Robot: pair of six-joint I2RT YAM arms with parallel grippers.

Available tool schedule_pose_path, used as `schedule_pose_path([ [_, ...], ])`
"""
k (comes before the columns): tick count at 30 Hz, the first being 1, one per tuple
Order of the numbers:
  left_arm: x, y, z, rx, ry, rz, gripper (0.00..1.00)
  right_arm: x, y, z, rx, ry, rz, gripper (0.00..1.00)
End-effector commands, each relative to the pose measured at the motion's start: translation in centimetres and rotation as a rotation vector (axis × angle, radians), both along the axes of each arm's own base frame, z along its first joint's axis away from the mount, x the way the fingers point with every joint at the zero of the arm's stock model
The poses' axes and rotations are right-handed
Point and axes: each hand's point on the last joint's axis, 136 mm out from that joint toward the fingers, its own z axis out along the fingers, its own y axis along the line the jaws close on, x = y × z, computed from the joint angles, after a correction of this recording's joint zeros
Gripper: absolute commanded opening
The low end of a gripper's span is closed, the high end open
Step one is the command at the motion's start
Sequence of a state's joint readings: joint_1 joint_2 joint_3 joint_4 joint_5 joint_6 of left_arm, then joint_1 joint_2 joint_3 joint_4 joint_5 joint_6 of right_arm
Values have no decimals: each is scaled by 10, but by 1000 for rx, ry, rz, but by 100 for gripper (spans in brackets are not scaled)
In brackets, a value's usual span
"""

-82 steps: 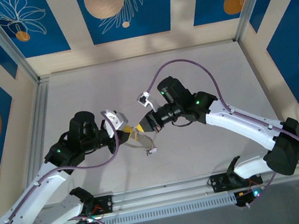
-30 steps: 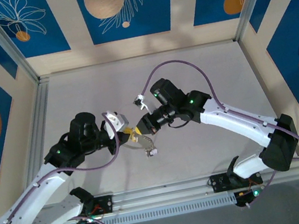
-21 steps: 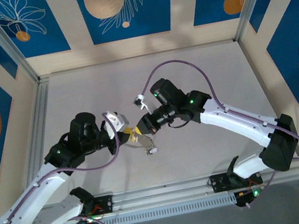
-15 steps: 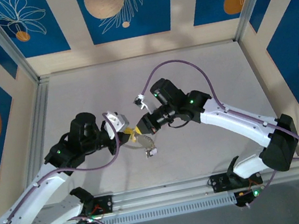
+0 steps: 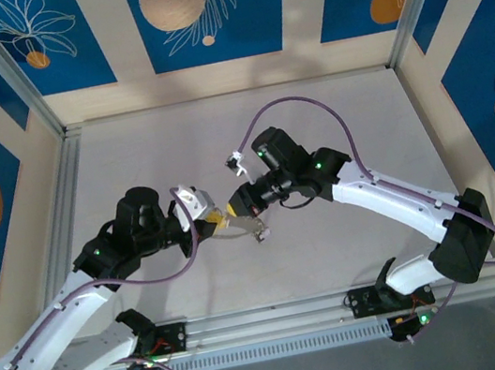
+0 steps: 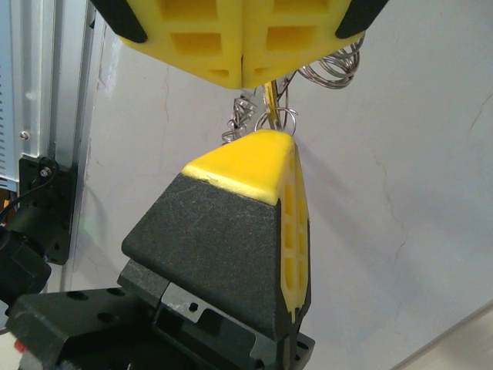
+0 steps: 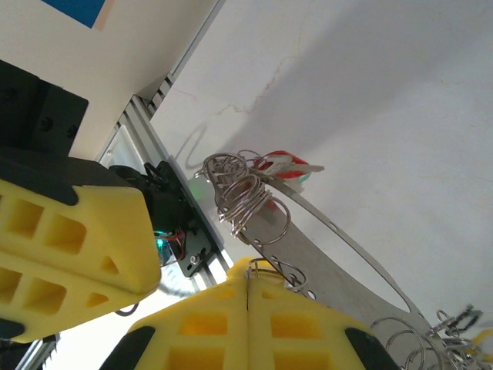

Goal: Put the keys on the keyring

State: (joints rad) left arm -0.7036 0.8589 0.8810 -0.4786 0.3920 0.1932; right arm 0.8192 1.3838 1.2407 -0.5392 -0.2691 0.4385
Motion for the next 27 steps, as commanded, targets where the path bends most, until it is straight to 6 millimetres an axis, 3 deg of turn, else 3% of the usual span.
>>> schedule_pose_path([
  [1, -2, -3, 7, -14, -19, -19, 0, -4, -1, 11, 41, -11, 13, 0],
  [16, -2, -3, 8, -24, -11, -13, 0, -11, -6, 8, 41, -15, 26, 0],
  [22, 11, 0, -2, 21, 28, 64, 0, -13, -7, 14, 57, -48, 39, 0],
  [27, 12, -1, 0, 12, 86, 86, 45, -16, -11, 16, 63, -66, 46, 0],
])
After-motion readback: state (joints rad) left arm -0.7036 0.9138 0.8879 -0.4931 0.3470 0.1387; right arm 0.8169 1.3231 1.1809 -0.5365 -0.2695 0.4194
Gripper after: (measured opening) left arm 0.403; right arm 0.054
